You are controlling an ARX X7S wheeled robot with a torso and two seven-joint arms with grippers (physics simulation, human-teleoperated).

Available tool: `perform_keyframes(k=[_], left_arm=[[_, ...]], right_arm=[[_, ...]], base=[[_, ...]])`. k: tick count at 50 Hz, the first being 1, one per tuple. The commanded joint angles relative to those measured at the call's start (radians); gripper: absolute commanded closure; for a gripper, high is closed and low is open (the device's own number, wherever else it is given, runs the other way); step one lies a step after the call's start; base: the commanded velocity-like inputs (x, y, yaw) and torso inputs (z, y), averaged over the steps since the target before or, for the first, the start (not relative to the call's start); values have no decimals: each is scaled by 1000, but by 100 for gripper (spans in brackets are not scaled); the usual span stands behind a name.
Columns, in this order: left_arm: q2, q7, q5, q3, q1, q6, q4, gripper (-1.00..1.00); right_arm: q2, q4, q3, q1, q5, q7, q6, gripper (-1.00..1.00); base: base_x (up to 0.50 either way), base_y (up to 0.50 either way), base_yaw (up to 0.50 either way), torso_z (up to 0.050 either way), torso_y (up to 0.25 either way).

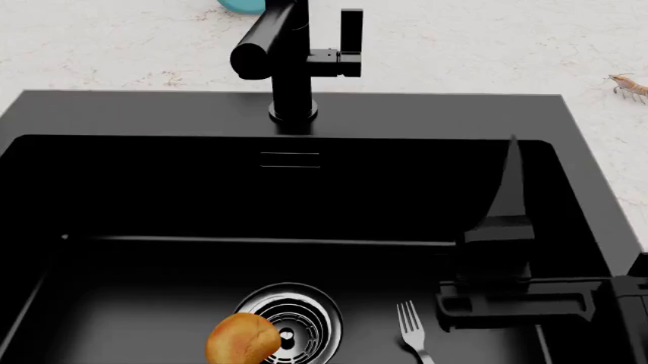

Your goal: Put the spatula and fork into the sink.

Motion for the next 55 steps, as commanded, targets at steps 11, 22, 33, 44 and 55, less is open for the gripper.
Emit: perform_keyframes(k=[11,22,33,44,55], left_arm=[[-54,-266,-379,-94,77,78,53,-100],[-59,-282,-395,-57,77,94,57,-100],[-55,-269,-372,-44,84,100,57,-100],[-63,-272,-367,-28,83,110,57,-100],[-55,-245,-338,-15,92,112,54,-100]], right_arm=[[62,-9,42,-128,-88,-30,-157,-100],[100,-10,46,-163,-100,-28,-209,-100],[111,-8,49,-177,-96,-30,-230,-100],[134,-14,51,-198,-96,-35,-269,-100],[174,-15,44,-238,-115,-34,-349,-100]], base=[[0,340,0,0,0],[0,500,0,0,0],[0,500,0,0,0],[-115,362,0,0,0],[-93,63,0,0,0]])
